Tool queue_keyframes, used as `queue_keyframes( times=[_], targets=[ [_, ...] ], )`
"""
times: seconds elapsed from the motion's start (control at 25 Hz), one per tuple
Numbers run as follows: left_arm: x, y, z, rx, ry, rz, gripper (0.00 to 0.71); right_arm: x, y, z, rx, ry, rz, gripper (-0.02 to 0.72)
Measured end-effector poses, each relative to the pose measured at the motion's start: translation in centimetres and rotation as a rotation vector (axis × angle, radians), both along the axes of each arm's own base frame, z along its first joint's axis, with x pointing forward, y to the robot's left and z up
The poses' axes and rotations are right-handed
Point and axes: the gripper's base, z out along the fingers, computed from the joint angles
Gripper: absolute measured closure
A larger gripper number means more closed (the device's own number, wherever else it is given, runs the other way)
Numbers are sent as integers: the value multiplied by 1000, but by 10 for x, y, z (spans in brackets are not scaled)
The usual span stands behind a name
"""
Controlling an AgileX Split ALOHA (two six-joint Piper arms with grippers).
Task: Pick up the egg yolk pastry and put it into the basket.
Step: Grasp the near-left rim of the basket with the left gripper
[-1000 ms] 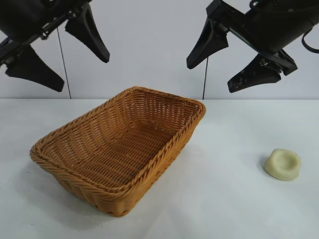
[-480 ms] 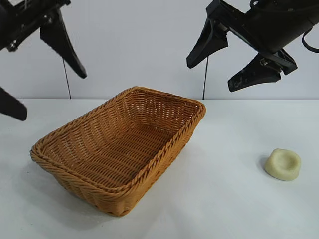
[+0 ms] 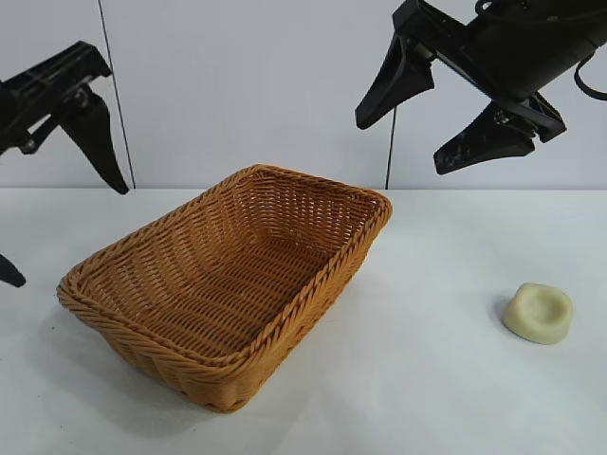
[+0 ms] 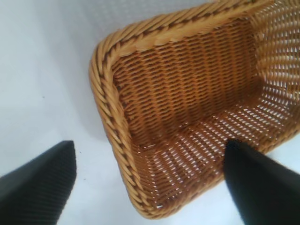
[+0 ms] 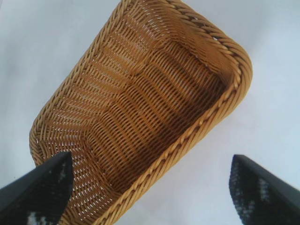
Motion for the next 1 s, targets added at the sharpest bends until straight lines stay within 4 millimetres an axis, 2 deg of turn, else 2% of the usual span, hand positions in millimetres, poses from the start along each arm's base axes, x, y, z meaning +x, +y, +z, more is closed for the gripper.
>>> queue_keyframes(
  times=[0.56, 0.76, 1.0],
  targets=[
    [28, -13, -80, 63, 147, 52, 95, 0, 0, 0, 1, 1, -2, 56],
    [34, -15, -95, 65, 140, 58, 95, 0, 0, 0, 1, 2, -2, 56],
    [37, -16, -96, 55, 119, 62, 95, 0, 0, 0, 1, 0, -4, 56]
  ],
)
